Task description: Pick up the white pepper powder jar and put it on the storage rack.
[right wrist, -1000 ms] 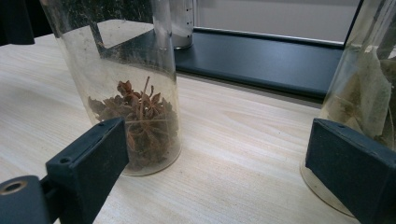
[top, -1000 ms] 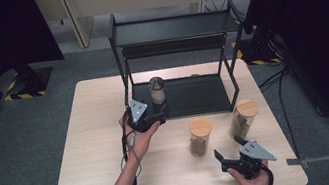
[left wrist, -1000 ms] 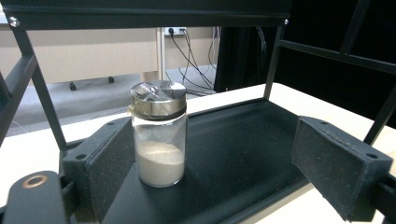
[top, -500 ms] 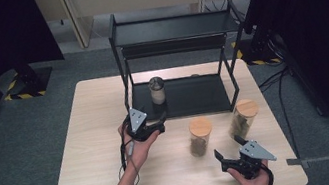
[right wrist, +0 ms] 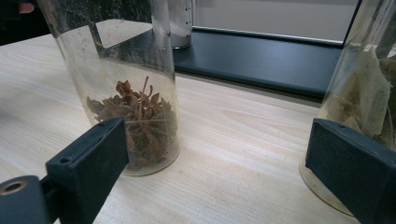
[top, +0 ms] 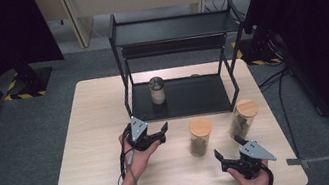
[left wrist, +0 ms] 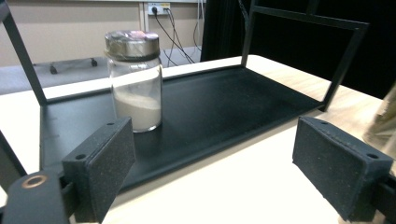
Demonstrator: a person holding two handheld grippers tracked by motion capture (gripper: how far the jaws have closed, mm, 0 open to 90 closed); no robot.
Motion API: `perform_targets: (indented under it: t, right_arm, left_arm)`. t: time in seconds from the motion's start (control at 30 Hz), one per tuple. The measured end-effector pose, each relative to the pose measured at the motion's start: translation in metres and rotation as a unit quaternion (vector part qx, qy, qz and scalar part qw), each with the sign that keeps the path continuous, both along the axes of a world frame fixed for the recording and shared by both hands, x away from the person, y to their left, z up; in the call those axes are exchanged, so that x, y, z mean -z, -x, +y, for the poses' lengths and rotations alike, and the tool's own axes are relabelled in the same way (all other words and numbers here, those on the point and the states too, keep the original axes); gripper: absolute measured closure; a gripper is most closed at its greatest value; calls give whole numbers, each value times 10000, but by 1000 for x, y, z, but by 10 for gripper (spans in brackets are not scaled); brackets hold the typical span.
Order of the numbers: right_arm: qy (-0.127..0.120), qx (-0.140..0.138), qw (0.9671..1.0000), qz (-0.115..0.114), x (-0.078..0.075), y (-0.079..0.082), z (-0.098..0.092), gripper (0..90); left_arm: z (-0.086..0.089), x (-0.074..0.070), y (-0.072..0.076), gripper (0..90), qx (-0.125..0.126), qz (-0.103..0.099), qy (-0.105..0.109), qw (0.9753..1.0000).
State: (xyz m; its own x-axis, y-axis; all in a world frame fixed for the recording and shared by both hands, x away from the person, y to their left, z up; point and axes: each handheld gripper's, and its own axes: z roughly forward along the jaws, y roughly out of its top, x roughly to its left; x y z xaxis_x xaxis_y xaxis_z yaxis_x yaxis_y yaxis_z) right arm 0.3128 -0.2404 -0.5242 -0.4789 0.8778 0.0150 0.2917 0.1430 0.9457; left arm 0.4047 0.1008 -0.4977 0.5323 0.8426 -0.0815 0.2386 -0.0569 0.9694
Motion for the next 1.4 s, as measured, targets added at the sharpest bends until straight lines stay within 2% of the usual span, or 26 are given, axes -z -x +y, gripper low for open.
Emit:
perform_targets:
  t: [0.3,0.47,1.1,1.4]
  right_arm:
    - [-11,-3,10000,3,0,0,0,63]
    - [23,-10,10000,1,0,0,1,63]
    - [52,-4,10000,5,0,0,1,63]
    - [63,8,10000,-2,0,0,1,63]
  left_arm:
    - [6,4,16,128,209,88,29,9997]
    - [9,5,22,128,262,93,165,9995]
    - [10,24,45,122,411,196,28,9990]
    - [9,26,49,121,430,181,95,9989]
